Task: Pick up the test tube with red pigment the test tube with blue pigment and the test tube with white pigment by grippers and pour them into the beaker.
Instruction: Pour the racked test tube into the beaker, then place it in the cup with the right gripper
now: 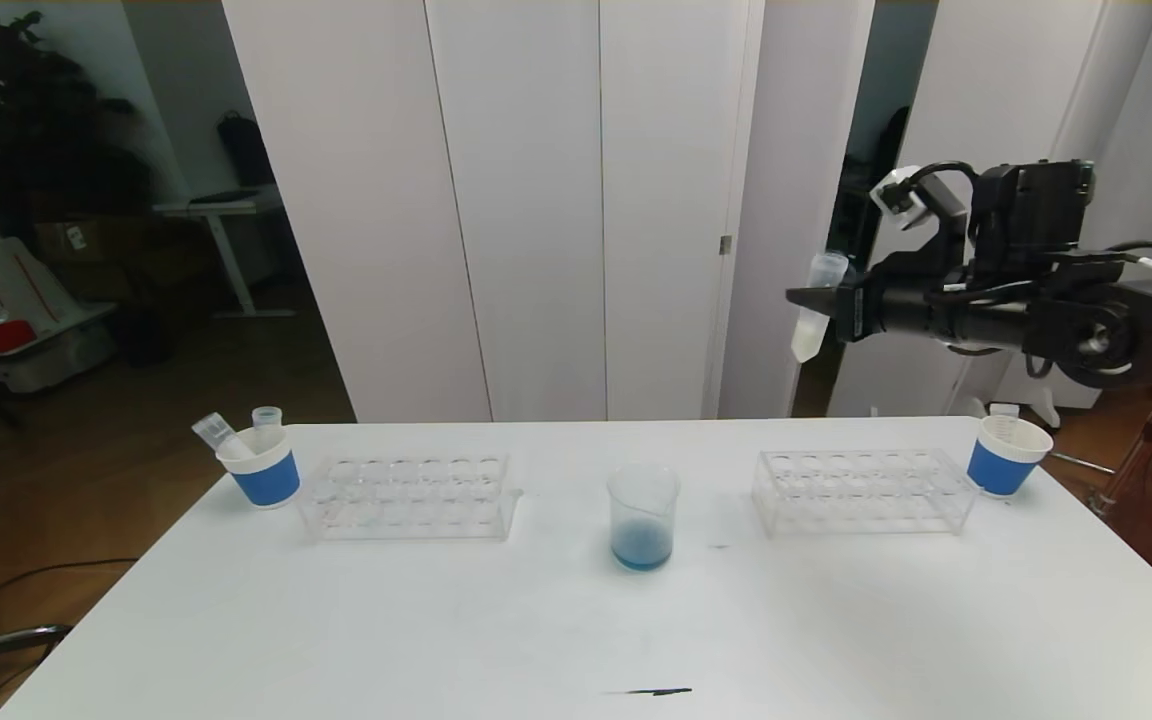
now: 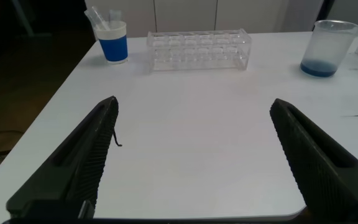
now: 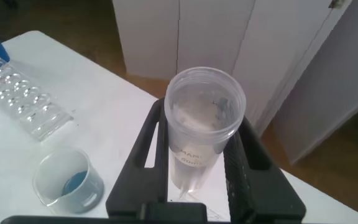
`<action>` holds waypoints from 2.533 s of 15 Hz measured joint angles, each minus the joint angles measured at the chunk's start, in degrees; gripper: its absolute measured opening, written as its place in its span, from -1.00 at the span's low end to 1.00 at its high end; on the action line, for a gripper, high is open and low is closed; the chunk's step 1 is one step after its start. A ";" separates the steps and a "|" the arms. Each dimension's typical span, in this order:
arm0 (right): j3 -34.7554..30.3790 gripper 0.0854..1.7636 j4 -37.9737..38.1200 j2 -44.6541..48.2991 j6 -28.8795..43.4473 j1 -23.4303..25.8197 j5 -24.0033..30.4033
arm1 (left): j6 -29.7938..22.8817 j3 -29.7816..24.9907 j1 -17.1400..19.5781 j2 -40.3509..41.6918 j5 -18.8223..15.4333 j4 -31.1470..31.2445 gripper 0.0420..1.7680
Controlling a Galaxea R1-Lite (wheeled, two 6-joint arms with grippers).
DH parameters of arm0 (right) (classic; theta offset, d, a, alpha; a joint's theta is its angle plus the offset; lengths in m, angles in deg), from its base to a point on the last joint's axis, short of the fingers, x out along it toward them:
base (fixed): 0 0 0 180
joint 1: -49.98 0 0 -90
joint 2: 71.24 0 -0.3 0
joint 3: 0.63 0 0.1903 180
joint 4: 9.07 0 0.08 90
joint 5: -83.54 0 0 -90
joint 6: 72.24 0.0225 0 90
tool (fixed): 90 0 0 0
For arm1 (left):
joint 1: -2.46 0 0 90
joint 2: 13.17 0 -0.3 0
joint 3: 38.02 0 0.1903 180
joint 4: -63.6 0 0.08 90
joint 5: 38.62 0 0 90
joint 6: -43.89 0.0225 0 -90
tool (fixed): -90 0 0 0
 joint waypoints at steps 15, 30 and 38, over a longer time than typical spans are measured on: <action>-7.62 -0.41 -28.96 -8.94 -21.83 -10.51 6.14 | 0.00 0.00 0.00 0.00 0.00 -0.02 0.97; -6.73 -0.41 -31.48 -15.63 -55.85 -10.69 11.65 | 0.00 0.00 0.00 0.00 0.02 -0.02 0.97; -1.96 -0.41 -30.12 -19.22 -67.79 -11.50 10.13 | 0.00 0.00 0.00 0.00 0.00 -0.02 0.97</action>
